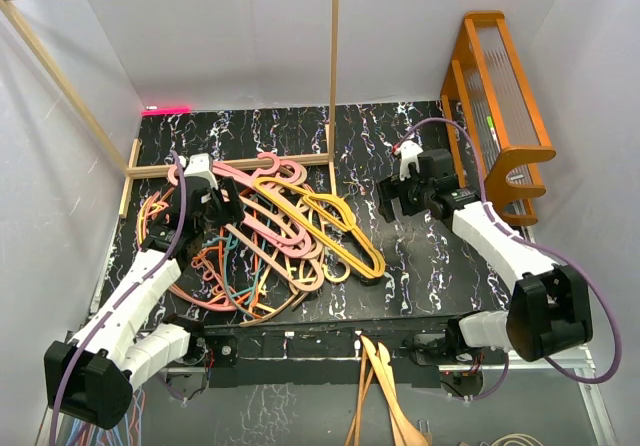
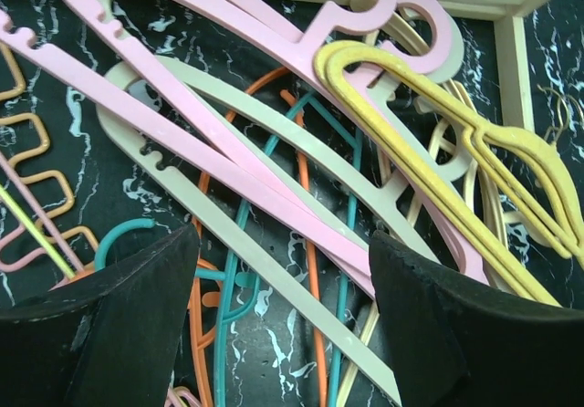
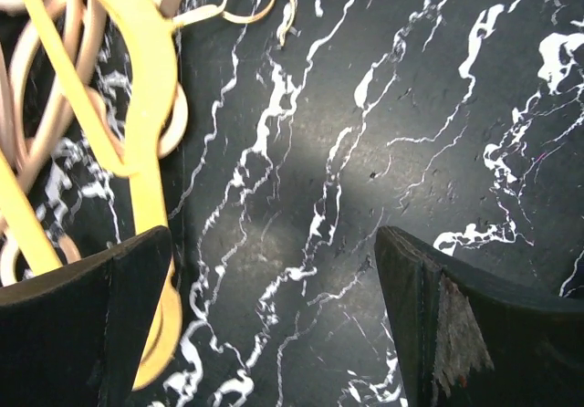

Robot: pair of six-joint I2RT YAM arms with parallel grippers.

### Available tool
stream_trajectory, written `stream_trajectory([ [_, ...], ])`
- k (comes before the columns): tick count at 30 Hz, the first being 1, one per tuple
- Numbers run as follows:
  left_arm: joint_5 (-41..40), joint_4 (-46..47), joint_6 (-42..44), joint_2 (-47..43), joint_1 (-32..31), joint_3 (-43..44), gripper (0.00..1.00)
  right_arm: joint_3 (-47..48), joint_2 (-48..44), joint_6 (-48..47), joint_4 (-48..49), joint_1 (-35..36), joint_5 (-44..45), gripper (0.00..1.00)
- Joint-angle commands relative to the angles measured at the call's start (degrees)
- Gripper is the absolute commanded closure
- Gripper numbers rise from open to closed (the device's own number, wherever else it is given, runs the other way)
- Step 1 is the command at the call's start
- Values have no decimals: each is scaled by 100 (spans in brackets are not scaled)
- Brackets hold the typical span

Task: Organize the hangers
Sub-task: Pick up the hanger at the center of the board.

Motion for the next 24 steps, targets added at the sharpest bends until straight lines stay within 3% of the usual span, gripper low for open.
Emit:
stream_trajectory([
  [1, 586, -48, 192, 57, 0, 223, 26, 319, 355, -1371, -623, 37, -759, 2],
  [3, 562, -54, 193, 90, 0, 230, 26, 428, 645, -1932, -1095, 37, -1731, 2],
  [5, 406, -92, 193, 100, 0, 236, 26, 578, 952, -2028, -1285, 39, -1954, 2],
  [11, 220, -96, 193, 95, 0, 209, 26, 547, 1218, -1876, -666, 119, -1130, 2],
  [24, -159, -124, 201, 40, -7, 204, 28, 884, 2311, -1892, -510, 615, -1053, 10],
])
